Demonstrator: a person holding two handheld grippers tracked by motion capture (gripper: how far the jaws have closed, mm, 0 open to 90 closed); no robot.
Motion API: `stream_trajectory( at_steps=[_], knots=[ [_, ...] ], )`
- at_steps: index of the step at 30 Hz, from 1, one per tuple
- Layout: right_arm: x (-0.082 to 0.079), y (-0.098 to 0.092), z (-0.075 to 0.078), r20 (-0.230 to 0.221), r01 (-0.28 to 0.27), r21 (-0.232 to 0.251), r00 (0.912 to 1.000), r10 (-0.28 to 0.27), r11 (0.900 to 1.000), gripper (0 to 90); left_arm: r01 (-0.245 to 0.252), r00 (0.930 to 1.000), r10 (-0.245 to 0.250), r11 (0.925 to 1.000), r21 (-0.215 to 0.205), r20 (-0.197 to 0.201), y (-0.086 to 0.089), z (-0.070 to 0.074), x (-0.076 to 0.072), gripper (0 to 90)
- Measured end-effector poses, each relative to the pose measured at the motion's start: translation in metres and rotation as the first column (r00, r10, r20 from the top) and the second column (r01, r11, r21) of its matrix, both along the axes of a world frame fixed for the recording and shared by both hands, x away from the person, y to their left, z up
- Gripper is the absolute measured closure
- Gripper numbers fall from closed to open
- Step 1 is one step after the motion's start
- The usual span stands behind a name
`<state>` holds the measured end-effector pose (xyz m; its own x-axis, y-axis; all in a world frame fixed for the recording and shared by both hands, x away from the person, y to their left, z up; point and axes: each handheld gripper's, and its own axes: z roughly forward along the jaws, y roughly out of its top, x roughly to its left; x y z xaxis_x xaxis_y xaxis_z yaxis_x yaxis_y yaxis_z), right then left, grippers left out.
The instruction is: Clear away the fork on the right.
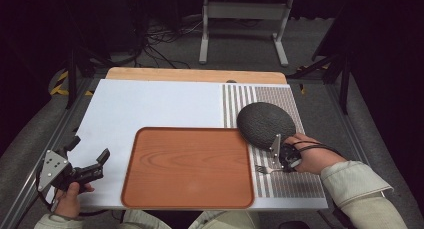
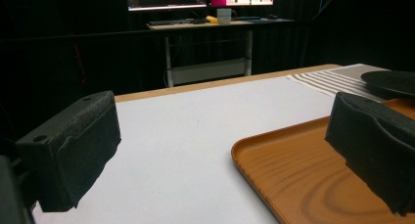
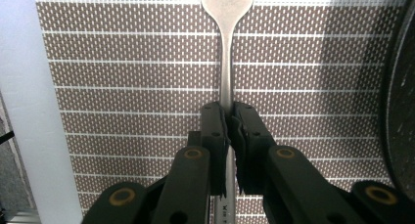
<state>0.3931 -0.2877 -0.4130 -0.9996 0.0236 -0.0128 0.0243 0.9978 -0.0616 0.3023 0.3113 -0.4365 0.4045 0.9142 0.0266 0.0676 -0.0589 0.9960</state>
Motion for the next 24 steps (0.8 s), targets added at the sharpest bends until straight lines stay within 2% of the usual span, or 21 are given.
stream_trajectory(
  at_steps=[5,10,15,21,22,24],
  knots=[
    [-0.002,0.000,0.002,0.017,-0.010,0.000,0.9998,0.010,1.000,84.0,-0.004,1.0000,0.003,1.0000,-0.006,-0.004,0.000,0.000,0.000,0.4],
    [-0.002,-0.001,0.011,0.040,0.015,0.014,0.9991,-0.016,1.000,84.0,0.001,1.0000,-0.001,1.0000,-0.003,-0.001,-0.001,0.000,0.000,0.4],
    [-0.002,-0.003,0.025,0.076,0.049,0.060,0.9957,-0.053,0.997,84.0,0.002,1.0000,-0.002,1.0000,-0.002,-0.004,-0.001,0.000,0.000,0.4],
    [-0.002,-0.004,0.038,0.098,0.079,0.099,0.9912,-0.089,0.992,84.0,0.002,1.0000,-0.002,1.0000,-0.004,-0.003,-0.001,0.000,0.000,0.4],
    [-0.002,-0.004,0.043,0.107,0.083,0.126,0.9896,-0.097,0.989,84.0,0.002,1.0000,-0.002,1.0000,-0.004,-0.002,-0.001,0.000,0.000,0.4],
    [-0.002,-0.004,0.046,0.110,0.091,0.140,0.9882,-0.107,0.986,84.0,0.002,1.0000,-0.002,1.0000,-0.004,-0.004,-0.001,-0.001,0.000,0.4]
  ],
)
